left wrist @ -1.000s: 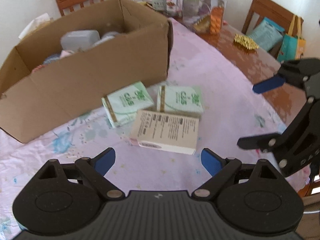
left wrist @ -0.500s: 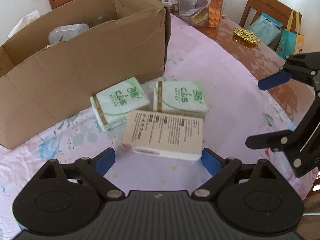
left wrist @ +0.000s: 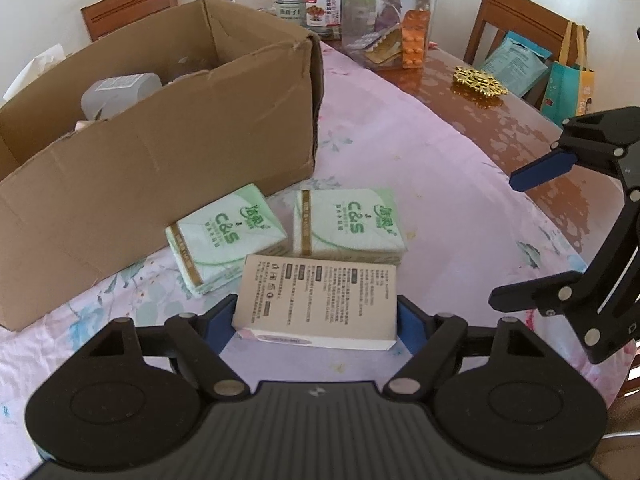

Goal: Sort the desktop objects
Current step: 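Hold the carton in the left gripper while the right grasps a green C&S tissue pack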

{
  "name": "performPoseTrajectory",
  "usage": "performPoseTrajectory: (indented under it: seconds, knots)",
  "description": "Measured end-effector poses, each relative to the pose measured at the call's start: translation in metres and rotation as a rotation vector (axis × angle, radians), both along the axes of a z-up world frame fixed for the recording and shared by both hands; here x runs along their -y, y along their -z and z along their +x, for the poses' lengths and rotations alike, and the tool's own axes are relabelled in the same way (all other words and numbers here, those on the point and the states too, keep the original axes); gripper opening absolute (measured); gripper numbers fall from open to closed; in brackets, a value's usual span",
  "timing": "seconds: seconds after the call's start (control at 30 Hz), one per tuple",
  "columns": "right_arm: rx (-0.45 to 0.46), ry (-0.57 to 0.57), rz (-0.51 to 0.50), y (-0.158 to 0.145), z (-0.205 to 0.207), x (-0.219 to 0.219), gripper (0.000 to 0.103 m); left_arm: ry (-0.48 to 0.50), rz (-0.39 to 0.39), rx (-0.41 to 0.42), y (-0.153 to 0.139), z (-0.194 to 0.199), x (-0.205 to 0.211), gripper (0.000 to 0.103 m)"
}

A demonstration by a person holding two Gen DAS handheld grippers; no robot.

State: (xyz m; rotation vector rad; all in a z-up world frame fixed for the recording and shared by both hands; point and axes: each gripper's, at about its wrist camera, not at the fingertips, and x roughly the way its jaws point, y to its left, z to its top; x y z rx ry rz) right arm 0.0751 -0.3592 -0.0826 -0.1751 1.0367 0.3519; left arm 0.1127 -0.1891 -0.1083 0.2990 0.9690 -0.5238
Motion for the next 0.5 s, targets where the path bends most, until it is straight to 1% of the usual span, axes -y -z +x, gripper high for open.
performPoseTrajectory:
  seconds: [0.13,0.3,0.5]
  knots:
    - [0.006,-0.022,-0.001,0.0,0.003,-0.004,0.101,-0.012,0.004,-0.007,-0.001,-0.004,-0.006,0.08]
    - [0.009,-0.066,0.002,0.001,0.01,-0.013,0.101,-0.068,0.011,-0.019,-0.001,-0.01,-0.023,0.081]
    - [0.037,-0.149,-0.003,0.0,0.026,-0.032,0.101,-0.134,0.012,-0.029,-0.001,-0.016,-0.048,0.081]
